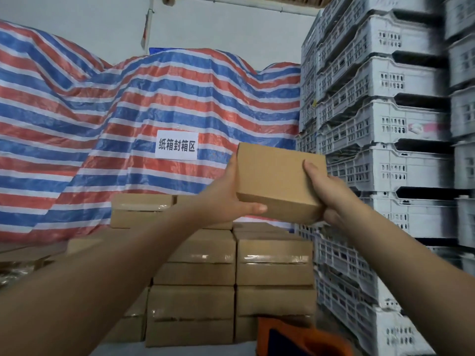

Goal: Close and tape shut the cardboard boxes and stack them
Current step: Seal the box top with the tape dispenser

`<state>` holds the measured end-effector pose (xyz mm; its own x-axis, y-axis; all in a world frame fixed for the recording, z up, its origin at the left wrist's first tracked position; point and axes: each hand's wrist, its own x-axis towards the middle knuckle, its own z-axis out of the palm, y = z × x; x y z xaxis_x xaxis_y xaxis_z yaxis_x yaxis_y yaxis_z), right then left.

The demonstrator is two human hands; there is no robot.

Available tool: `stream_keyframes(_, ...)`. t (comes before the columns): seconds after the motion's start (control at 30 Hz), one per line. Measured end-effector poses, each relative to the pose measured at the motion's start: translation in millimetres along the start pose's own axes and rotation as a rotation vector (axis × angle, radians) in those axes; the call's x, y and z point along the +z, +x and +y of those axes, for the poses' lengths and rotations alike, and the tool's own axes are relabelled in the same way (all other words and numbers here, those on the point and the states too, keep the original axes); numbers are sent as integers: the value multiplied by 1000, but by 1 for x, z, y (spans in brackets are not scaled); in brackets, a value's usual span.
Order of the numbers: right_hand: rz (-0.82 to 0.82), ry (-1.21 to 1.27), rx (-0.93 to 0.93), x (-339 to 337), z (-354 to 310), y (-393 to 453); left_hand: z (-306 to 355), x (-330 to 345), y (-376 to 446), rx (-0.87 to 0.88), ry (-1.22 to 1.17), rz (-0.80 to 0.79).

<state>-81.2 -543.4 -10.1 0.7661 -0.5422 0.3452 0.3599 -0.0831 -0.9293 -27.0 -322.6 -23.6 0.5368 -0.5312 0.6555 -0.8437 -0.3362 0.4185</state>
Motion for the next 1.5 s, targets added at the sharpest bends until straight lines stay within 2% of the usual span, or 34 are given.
stream_keyframes(0.13,-91,-84,120,-4,7,52,-26,25,49,35,131,8)
stream_keyframes(0.27,-182,-121,153,-3,26,107,-60,42,96,-25,287,37)
stream_keyframes(0.53,-149,-190,185,22,64,180,-121,57,159,-92,613,40)
stream_keyframes(0.77,-155,-224,250,42,86,204,-155,65,174,-115,786,-43)
stream_keyframes(0.83,-167,-203,263,45,98,207,-159,66,173,-102,850,-20)
stream_keyframes(1.0,-174,-121,235,42,114,209,-158,71,174,-168,751,2)
stream_keyframes(1.13,-187,-104,221,38,117,206,-155,73,172,-111,817,-11)
stream_keyframes(1.23,-215,-184,214,38,116,200,-151,73,165,-72,859,-10)
stream_keyframes(1.3,-181,-310,200,37,111,195,-146,70,158,-2,877,48)
stream_keyframes(1.43,-21,-505,10,39,95,178,-127,52,140,132,762,263)
stream_keyframes(1.5,51,-568,-138,40,85,165,-114,41,131,132,730,290)
